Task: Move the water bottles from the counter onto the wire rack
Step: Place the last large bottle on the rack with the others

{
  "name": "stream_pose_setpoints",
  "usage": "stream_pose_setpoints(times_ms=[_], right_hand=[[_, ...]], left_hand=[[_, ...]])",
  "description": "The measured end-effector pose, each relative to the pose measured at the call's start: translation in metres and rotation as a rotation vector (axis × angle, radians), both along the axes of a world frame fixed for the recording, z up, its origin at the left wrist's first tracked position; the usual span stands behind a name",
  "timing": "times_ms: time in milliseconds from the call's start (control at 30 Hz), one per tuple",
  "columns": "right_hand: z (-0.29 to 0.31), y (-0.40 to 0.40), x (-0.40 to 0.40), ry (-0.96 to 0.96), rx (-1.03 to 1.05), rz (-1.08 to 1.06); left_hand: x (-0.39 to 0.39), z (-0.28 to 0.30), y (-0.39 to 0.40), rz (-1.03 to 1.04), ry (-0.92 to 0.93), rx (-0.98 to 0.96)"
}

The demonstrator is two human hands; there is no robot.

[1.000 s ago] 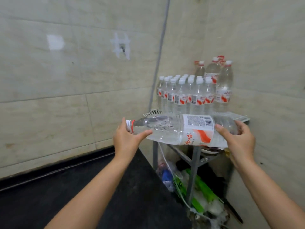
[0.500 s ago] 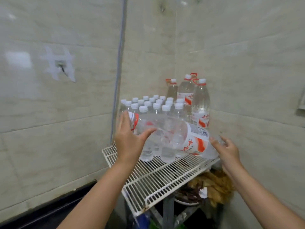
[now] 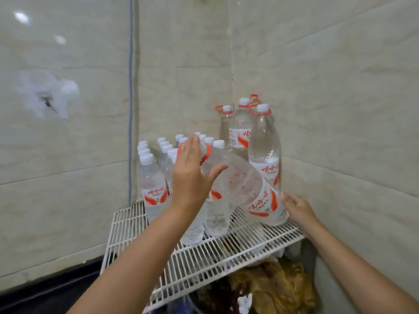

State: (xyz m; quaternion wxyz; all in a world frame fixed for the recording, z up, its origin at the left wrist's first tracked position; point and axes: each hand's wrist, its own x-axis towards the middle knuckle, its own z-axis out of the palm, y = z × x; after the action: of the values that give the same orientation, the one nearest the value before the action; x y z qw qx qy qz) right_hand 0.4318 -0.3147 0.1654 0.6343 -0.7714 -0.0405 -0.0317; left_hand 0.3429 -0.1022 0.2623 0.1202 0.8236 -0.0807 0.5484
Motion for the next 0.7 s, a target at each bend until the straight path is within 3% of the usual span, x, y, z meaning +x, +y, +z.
stream_pose_setpoints(times_ms=[67, 133, 200, 233, 300, 433, 567, 700], right_hand=[[0.0, -0.019, 0.012, 0.017, -0.152, 0.067], [0.003, -0.032, 0.016, -0.031, -0.495, 0.115], [0.014, -0.036, 0.013, -0.204, -0.807, 0.114], [0.019, -0.036, 0.011, -0.313, -0.846, 0.129], [0.028, -0.027, 0.006, -0.473, -0.767, 0.188], [0.033, 0.004, 0.004, -0.514, -0.598, 0.111], [0.025, 0.016, 0.017, -0.564, -0.393, -0.134], [0.024, 0.01, 0.025, -0.528, -0.272, -0.257]], left_hand=[[0.012, 0.001, -0.016, 0.029, 0.096, 0.018], [0.026, 0.002, -0.026, 0.034, 0.147, -0.004], [0.037, 0.01, -0.037, 0.016, 0.155, -0.095], [0.041, 0.017, -0.043, 0.008, 0.159, -0.144], [0.049, 0.026, -0.049, -0.011, 0.162, -0.184], [0.056, 0.046, -0.062, -0.143, 0.161, -0.176], [0.067, 0.06, -0.074, -0.227, 0.252, 0.05], [0.086, 0.032, -0.054, 0.002, 0.082, 0.353]])
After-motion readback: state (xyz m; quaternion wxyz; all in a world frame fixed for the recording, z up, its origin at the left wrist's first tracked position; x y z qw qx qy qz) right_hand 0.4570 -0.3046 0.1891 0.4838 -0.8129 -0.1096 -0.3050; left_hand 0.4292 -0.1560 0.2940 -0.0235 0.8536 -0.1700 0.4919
